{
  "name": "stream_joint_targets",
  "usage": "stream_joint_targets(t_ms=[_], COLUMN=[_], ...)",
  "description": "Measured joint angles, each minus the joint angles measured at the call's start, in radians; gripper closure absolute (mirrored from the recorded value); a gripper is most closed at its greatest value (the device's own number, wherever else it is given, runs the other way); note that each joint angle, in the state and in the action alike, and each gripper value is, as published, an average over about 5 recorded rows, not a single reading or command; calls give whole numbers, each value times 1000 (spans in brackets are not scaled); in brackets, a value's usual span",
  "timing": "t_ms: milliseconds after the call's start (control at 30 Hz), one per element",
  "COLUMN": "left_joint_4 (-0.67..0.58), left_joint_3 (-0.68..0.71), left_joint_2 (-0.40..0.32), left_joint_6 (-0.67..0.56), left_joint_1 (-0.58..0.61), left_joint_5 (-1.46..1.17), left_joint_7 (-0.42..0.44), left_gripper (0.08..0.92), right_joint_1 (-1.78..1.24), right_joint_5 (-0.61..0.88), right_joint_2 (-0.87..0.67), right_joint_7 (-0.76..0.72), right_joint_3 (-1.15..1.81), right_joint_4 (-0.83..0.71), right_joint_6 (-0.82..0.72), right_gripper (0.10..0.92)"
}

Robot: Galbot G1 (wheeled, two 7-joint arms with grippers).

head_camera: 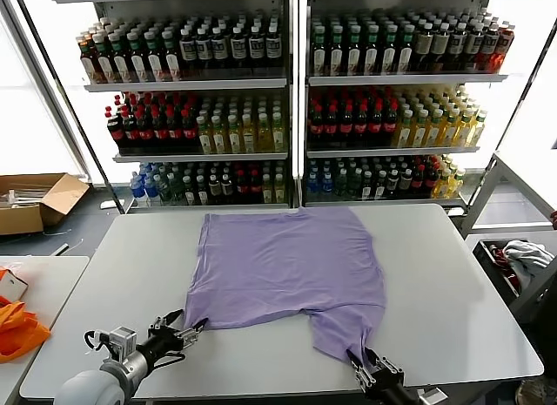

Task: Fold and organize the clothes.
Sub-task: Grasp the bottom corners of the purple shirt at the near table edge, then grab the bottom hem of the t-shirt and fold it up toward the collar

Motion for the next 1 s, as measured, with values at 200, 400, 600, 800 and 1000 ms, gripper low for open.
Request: stream_joint_targets(t_ms=[200,400,600,800,1000], left_joint_4=[-9,-28,-55,-108,-179], left_joint_3=[6,-2,-20,-51,-86], left_joint_2=[-11,-22,-37,-53,-65], left_joint_6=[2,8,12,18,18], left_joint_1=[9,27,53,96,149], left_joint_5=[-4,-5,2,17,32], left_joint_7=[0,-3,-3,-5,-12], left_gripper=[597,770,886,889,891], right_joint_1=[-19,-50,-109,-194,-296], right_joint_5=[-17,-26,-23,0,30], right_joint_2=[-5,2,0,-12,-15], right_joint_7=[-42,-96,-151,-188,-202], right_joint_3=[10,42,88,146,220], right_joint_4=[5,28,70,118,164], right_joint_6=[36,85,134,175,210], right_gripper=[914,914,914,914,914])
